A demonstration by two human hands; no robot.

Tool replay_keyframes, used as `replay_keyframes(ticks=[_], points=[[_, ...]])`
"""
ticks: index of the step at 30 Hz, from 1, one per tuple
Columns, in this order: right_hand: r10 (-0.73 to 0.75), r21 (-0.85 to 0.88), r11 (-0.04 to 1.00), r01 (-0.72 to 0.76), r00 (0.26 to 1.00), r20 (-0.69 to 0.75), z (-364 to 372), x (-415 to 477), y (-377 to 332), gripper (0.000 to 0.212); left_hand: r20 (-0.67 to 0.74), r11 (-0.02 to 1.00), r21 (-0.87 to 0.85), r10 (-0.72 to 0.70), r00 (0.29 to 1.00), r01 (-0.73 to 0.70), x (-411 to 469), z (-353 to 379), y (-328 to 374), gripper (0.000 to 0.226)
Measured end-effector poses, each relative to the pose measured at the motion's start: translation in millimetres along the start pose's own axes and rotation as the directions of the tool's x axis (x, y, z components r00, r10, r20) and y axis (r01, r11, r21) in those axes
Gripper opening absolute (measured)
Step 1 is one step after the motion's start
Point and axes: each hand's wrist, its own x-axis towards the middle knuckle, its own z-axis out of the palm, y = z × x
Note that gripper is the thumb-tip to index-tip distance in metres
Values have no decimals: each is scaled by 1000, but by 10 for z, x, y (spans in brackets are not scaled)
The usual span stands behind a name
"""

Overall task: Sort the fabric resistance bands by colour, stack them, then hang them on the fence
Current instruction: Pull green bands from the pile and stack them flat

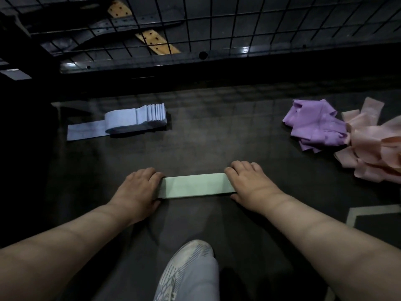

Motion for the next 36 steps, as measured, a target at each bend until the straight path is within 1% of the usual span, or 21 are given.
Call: replay_keyframes(ticks=[5, 8, 11, 13, 14, 17, 19, 20, 23, 26, 27, 28, 30, 31, 32, 34, 36], points=[[5, -18, 1000, -5, 1000, 23, -21, 26, -29, 63, 24, 1000, 23, -1, 1000, 1, 39, 48, 5, 65], [17, -33, 999, -16, 999, 31, -53, 29, -51, 69, 20, 1000, 24, 0, 1000, -1, 31, 54, 14, 65], [11, -42, 999, -10, 1000, 29, -47, 42, -80, 61, 16, 999, 48, 11, 1000, -12, 50, 53, 38, 63], [13, -43, 999, -13, 1000, 20, -52, 43, -85, 60, 28, 998, 56, 1, 1000, -3, 58, 29, 51, 61], [16, -44, 999, -15, 1000, 21, -60, 36, -88, 64, 30, 999, 44, -6, 1000, 5, 54, 17, 57, 62], [-19, -62, 998, 20, 1000, 20, -75, 28, -125, 85, 4, 1000, -3, 25, 1000, -25, 51, -11, 122, 75], [-61, -73, 995, 64, 998, 33, -88, 48, -180, 90, 12, 999, -14, 42, 999, -42, 81, -23, 212, 80], [-70, -69, 995, 73, 997, 40, -89, 71, -205, 86, 15, 999, -19, 46, 999, -45, 105, -23, 255, 79], [-54, -30, 998, 55, 997, 51, -91, 122, -255, 62, 36, 998, -21, 58, 998, -58, 163, -19, 342, 70], [-31, -6, 999, 32, 998, 49, -87, 153, -263, 54, 35, 998, 12, 53, 998, -54, 195, -8, 340, 66], [-28, -3, 1000, 28, 998, 51, -88, 151, -259, 56, 33, 998, 13, 55, 998, -56, 195, -9, 340, 66], [-27, 1, 1000, 27, 998, 51, -94, 132, -244, 62, 29, 998, 6, 60, 998, -60, 197, -21, 348, 67], [-29, 7, 1000, 29, 998, 57, -101, 53, -215, 82, 14, 998, -26, 62, 998, -62, 180, -46, 369, 73], [-24, 20, 1000, 23, 999, 41, -96, -7, -179, 86, -8, 997, -38, 60, 998, -60, 177, -63, 399, 77], [-17, 47, 999, 16, 1000, 15, -80, -65, -144, 85, -37, 997, -47, 54, 998, -56, 168, -86, 437, 79], [27, 104, 994, -24, 999, -33, -61, -199, -22, 80, -105, 994, -87, 54, 993, -63, 208, -146, 590, 74], [98, 157, 984, -87, 993, -67, -67, -314, 129, 86, -172, 987, -143, 49, 984, -74, 312, -239, 803, 66]])
